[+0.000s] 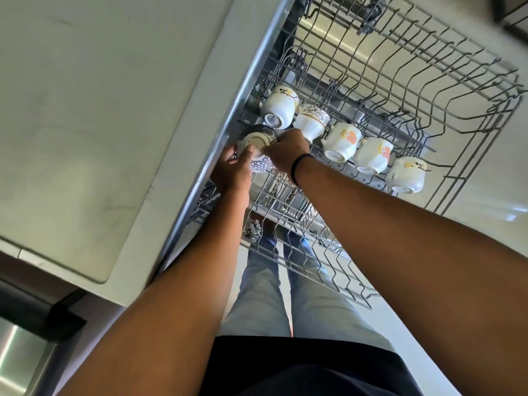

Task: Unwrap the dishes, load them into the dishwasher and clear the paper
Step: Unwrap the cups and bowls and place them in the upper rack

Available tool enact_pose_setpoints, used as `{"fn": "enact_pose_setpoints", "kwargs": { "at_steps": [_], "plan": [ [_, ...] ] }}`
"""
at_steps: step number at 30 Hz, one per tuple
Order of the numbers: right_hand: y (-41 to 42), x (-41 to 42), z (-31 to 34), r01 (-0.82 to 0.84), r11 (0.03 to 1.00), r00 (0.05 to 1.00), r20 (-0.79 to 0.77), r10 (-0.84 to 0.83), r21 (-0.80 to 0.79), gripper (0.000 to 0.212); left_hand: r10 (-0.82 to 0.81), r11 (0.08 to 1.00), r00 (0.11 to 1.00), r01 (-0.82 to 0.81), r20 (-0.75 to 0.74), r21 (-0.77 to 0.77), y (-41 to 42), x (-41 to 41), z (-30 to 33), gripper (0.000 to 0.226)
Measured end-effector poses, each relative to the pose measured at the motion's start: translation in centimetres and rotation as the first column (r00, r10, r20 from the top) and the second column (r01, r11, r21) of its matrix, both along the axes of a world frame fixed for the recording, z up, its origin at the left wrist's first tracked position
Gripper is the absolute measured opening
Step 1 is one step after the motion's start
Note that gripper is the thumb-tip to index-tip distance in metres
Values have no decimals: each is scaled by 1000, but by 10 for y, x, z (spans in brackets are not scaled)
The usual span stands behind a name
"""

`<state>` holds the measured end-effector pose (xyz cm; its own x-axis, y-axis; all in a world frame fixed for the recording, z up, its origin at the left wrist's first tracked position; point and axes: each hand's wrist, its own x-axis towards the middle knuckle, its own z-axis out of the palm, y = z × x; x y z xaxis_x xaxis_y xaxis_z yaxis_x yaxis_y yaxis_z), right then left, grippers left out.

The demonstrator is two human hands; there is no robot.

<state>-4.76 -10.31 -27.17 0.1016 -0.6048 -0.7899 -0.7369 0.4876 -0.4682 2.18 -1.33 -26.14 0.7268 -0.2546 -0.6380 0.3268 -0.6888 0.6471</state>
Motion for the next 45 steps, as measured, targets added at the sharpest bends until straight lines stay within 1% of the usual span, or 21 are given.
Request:
{"fn": "enact_pose_setpoints", "kwargs": {
  "at_steps": [2,4,7,13,15,18,19,21,22,24,25,27,28,29,30,32,35,36,38,40,45],
  "plan": [
    [0,-1,8,-64,998,998,-18,64,-29,30,-6,1000,1000,6,9,18,4,-1,4,54],
    [3,-4,12,-134,990,990,-57,131,-54,23,4,1000,1000,-4,8,11,7,-2,8,52],
    [10,-18,19,-159,986,985,-69,156,-43,23,-15,1000,1000,15,4,-2,10,-5,14,51],
    [19,-55,37,-85,996,996,-14,86,28,49,-37,999,999,37,-16,11,14,-8,24,54],
    [23,-65,43,-45,998,999,22,44,48,50,-53,998,999,53,-7,16,17,-9,30,55],
    [30,-77,61,14,997,996,84,-20,79,45,-83,996,996,82,16,16,22,-16,49,53],
    [32,-80,69,16,996,994,109,-25,88,38,-93,996,995,93,22,12,23,-19,55,52],
    [34,-81,89,9,995,987,160,-24,95,16,-136,991,991,136,19,11,25,-24,70,51],
    [36,-81,101,8,996,983,182,-24,93,9,-161,987,987,161,17,11,26,-27,80,51],
    [36,-79,127,-7,996,972,233,-14,88,8,-197,980,980,197,-5,-20,29,-32,104,48],
    [35,-77,138,-19,996,963,268,-6,89,8,-209,977,977,207,-39,-55,29,-35,116,45],
    [30,-70,167,-34,997,938,347,10,65,7,-220,970,967,202,-130,-138,31,-40,145,26],
    [27,-65,183,-36,999,923,383,18,39,6,-212,968,960,181,-181,-177,33,-41,159,17],
    [23,-60,198,-39,999,909,415,34,5,7,-202,965,954,155,-223,-212,33,-42,172,15],
    [19,-55,211,-41,999,895,444,48,-25,8,-190,963,948,130,-253,-238,32,-42,182,20],
    [13,-47,237,-46,997,862,501,75,-69,8,-158,956,950,79,-268,-282,33,-43,207,27],
    [6,-32,267,-29,991,823,559,96,-127,16,-80,936,954,-27,-289,-350,40,-38,240,27],
    [6,-27,276,-25,990,812,575,102,-141,16,-59,926,955,-57,-292,-372,44,-35,250,28],
    [10,-16,293,-26,989,789,605,110,-147,13,-37,910,963,-79,-268,-407,55,-26,265,31],
    [18,-3,308,-51,988,764,632,134,-149,14,21,895,970,-125,-241,-429,68,-15,279,32],
    [65,45,346,-200,957,674,680,290,-209,16,254,815,951,-310,-179,-489,117,22,306,31]
  ]
}}
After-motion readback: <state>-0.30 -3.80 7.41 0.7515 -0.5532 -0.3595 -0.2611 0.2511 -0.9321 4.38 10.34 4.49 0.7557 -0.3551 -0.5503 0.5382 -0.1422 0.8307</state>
